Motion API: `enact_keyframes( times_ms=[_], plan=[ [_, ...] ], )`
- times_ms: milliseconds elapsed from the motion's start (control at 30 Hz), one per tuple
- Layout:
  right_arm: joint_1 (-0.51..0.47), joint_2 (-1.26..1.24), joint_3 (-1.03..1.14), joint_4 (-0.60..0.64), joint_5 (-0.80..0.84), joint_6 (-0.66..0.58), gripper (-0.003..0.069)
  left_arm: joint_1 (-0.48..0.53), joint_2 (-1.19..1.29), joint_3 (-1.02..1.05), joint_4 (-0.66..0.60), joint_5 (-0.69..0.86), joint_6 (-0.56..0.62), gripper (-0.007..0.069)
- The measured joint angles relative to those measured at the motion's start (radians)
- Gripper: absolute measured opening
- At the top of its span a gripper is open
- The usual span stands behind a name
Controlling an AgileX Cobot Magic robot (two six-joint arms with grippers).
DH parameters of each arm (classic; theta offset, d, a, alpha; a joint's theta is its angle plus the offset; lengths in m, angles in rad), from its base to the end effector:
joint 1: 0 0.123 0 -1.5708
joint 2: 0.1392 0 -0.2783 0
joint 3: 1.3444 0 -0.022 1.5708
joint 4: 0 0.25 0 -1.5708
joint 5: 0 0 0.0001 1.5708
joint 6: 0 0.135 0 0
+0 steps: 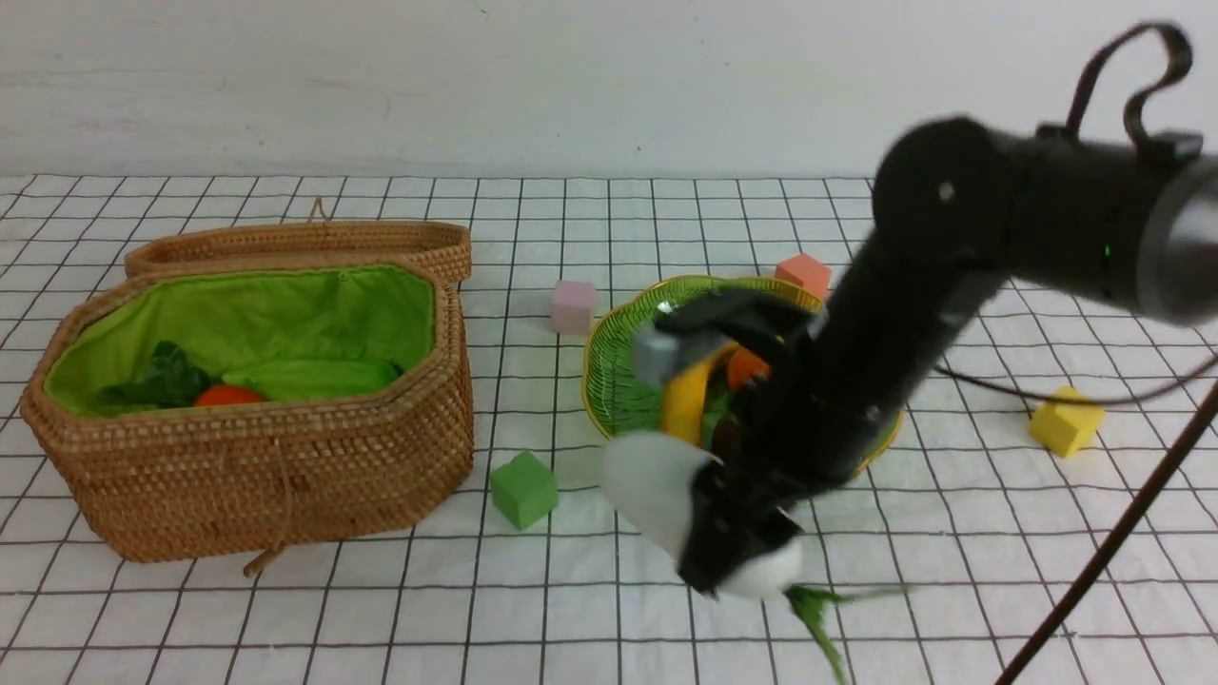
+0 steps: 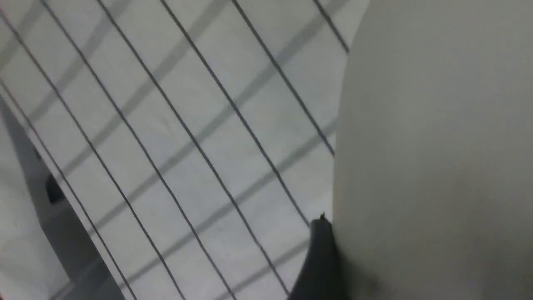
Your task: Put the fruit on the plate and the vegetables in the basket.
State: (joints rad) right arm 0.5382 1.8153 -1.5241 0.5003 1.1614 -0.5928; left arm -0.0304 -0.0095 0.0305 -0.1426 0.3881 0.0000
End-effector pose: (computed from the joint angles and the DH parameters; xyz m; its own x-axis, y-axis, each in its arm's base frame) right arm 0.2992 0.2478 0.2346 -0.5666 -0.7248 -0.3920 -0.8234 0.4802 0.3023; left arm 0.0998 -0.0103 0.1552 -0.3208 -0.1219 -0.9393 0.0395 0.9891 -0.1418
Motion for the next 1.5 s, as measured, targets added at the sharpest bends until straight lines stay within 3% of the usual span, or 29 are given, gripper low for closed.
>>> enact_keyframes(
  times_ms=[233,367,500,633,767,867,933,1100,1267,1300,1333,1400,1433,1467,1500],
  plan=[
    [0.134,0.146,-0.443,0.045,-0.114,-0.001,0.0533,0.000,0.000,0.000,0.000,0.000,0.000,0.0145],
    [0.187,0.360,-0.734,0.075,-0.291,-0.001,0.0533,0.000,0.000,0.000,0.000,0.000,0.000,0.0148],
    [0.203,0.528,-0.872,0.123,-0.515,-0.001,0.0533,0.000,0.000,0.000,0.000,0.000,0.000,0.0153],
    [0.209,0.618,-0.897,0.133,-0.619,-0.001,0.0533,0.000,0.000,0.000,0.000,0.000,0.000,0.0153],
    [0.209,0.650,-0.897,0.127,-0.597,-0.001,0.0551,0.000,0.000,0.000,0.000,0.000,0.000,0.0153],
    [0.210,0.649,-0.897,0.108,-0.569,-0.001,0.0655,0.000,0.000,0.000,0.000,0.000,0.000,0.0158],
    [0.210,0.635,-0.897,0.081,-0.534,-0.001,0.0676,0.000,0.000,0.000,0.000,0.000,0.000,0.0160],
    [0.203,0.532,-0.897,-0.059,-0.313,-0.001,0.0649,0.000,0.000,0.000,0.000,0.000,0.000,0.0162],
    [0.117,0.245,-0.819,-0.197,-0.064,0.029,0.0468,0.000,0.000,0.000,0.000,0.000,0.000,0.0166],
    [0.077,0.141,-0.746,-0.215,-0.044,0.061,0.0367,0.000,0.000,0.000,0.000,0.000,0.000,0.0166],
    [0.071,0.126,-0.721,-0.220,-0.043,0.065,0.0353,0.000,0.000,0.000,0.000,0.000,0.000,0.0166],
    [-0.007,-0.068,-0.528,-0.244,-0.035,0.143,0.0152,0.000,0.000,0.000,0.000,0.000,0.000,0.0169],
    [-0.013,-0.082,-0.528,-0.244,-0.034,0.149,0.0136,0.000,0.000,0.000,0.000,0.000,0.000,0.0169],
    [-0.050,-0.175,-0.412,-0.249,-0.026,0.195,0.0046,0.000,0.000,0.000,0.000,0.000,0.000,0.0171],
    [-0.079,-0.247,-0.310,-0.250,-0.018,0.228,0.0006,0.000,0.000,0.000,0.000,0.000,0.000,0.0174]
  ],
)
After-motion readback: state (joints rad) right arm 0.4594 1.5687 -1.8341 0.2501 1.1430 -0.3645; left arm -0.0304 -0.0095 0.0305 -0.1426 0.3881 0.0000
